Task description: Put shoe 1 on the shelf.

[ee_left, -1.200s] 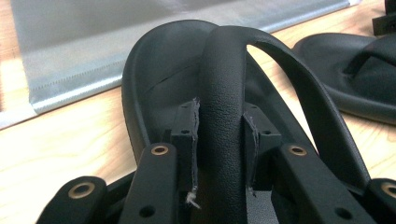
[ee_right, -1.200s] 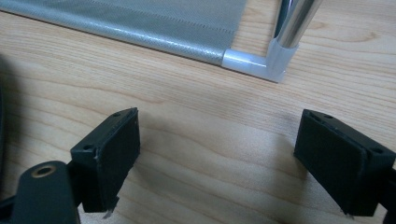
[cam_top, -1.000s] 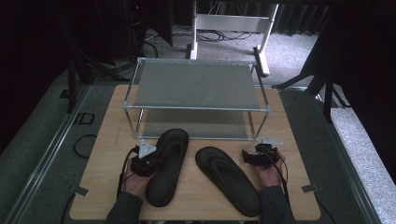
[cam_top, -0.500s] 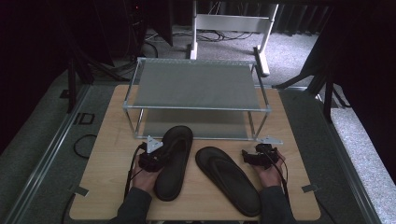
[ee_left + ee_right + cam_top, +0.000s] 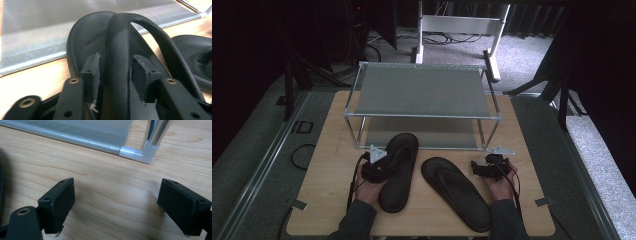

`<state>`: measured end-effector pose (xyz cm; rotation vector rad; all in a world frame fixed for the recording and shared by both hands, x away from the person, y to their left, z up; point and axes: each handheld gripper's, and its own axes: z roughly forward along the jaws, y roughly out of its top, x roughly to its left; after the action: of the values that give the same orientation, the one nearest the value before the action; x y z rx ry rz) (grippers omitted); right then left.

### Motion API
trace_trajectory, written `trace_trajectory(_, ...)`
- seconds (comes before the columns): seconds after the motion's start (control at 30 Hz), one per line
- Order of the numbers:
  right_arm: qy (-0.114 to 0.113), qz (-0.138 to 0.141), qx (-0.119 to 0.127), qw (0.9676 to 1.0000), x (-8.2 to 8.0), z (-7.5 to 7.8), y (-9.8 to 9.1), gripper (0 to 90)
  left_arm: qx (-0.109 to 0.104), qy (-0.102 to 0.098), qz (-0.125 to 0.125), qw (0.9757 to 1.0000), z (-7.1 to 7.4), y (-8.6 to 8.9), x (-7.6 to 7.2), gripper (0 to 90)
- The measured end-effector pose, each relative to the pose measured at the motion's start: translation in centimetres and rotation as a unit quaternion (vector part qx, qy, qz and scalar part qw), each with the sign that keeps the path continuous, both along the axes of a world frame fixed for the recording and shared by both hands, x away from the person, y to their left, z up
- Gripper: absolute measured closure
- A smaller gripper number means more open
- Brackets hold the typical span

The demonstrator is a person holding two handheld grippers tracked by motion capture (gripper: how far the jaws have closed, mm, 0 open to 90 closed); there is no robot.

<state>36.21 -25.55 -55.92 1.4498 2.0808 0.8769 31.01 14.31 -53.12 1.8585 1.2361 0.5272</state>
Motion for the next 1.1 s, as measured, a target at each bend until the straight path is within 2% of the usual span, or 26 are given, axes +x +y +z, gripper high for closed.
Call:
trace_trajectory(0.2,0.0,0.0,0.0,1.0,0.0,0.0,0.0,14.0,-0.001,-0.007,-0.008,0.9999,0.2,0.6,-0.8,48.8)
trace_trajectory(0.37,0.0,0.0,0.0,1.0,0.0,0.0,0.0,14.0,0.004,-0.01,-0.013,0.9999,0.0,1.1,-1.4,47.5)
trace_trajectory(0.6,0.0,0.0,0.0,1.0,0.0,0.0,0.0,14.0,0.002,-0.009,-0.009,0.9999,-0.1,1.5,-2.0,57.7)
trace_trajectory(0.73,0.0,0.001,0.0,1.0,0.0,0.0,0.0,14.0,0.006,-0.009,-0.012,0.9999,-0.1,1.4,-2.5,60.1)
trace_trajectory(0.9,0.0,0.001,0.0,1.0,-0.1,0.0,0.0,14.0,0.02,-0.005,-0.008,0.9997,-0.4,1.2,-2.7,65.3)
trace_trajectory(0.97,0.0,0.001,0.0,1.0,-0.1,0.0,0.0,14.0,0.028,-0.006,-0.004,0.9996,-0.5,1.0,-2.7,69.6)
trace_trajectory(1.1,0.0,0.001,0.0,1.0,-0.1,0.0,0.0,14.0,0.036,-0.012,-0.002,0.9993,-0.5,0.9,-2.7,71.3)
